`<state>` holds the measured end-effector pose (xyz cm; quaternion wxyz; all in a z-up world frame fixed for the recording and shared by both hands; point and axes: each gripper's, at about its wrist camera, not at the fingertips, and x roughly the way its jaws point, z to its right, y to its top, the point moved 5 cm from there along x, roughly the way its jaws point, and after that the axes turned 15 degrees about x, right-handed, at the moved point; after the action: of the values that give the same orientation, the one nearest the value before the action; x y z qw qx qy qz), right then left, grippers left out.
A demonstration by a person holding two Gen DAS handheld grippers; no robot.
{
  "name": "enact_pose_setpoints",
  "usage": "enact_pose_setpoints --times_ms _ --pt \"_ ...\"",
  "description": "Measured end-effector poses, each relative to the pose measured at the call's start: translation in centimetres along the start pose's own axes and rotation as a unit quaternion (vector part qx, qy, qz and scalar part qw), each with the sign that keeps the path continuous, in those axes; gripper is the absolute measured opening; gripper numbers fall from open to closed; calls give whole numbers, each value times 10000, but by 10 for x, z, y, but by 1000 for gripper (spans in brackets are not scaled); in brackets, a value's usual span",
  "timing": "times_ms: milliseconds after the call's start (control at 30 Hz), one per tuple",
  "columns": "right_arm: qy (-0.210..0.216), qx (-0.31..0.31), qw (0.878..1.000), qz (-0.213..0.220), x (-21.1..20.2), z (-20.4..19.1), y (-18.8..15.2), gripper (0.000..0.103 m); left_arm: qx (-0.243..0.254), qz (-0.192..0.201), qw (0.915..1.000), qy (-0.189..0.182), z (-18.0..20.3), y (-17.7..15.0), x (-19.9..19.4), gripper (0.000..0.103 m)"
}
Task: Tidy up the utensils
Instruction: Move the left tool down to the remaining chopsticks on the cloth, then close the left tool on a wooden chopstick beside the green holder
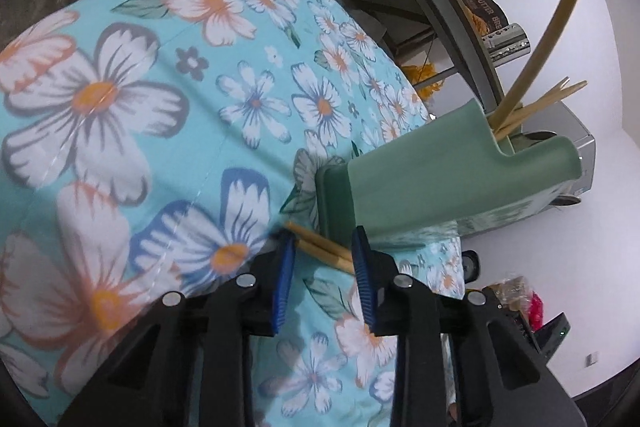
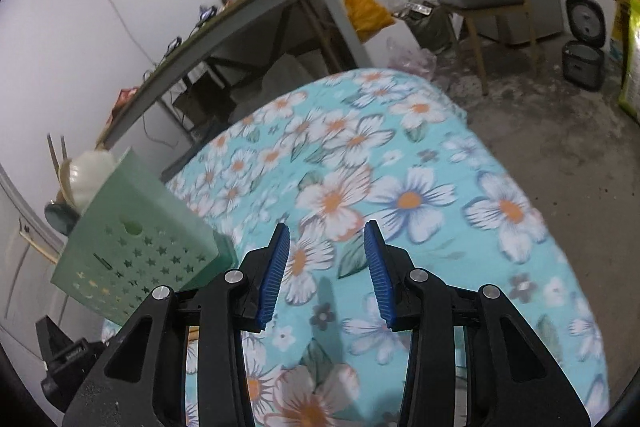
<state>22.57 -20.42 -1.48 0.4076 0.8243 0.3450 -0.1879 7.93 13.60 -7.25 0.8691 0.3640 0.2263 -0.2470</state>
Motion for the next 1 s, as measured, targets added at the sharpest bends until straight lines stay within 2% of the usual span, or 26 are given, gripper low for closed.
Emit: enact_pose_setpoints --times_ms 67,133,300,433,800,1000 --pt "-37 -32 10000 -80 3 -3 -4 39 1 71 10000 -4 -1 1 1 25" --pt "-72 -97 9999 -89 4 -4 -6 39 1 64 10000 61 -4 0 1 17" --pt "-125 -58 9998 -160 9 0 -8 39 -285 87 9991 -308 -16 -2 -6 12" --pt "-161 -27 9996 -219 13 3 -7 39 -401 99 9983 -407 -22 -2 -12 12" --pt "-290 -180 9991 -261 19 1 -14 39 -612 404 9969 -273 -55 14 -52 11" --pt "-332 -286 9984 -365 25 0 -18 39 -626 868 9942 115 -79 33 -87 10"
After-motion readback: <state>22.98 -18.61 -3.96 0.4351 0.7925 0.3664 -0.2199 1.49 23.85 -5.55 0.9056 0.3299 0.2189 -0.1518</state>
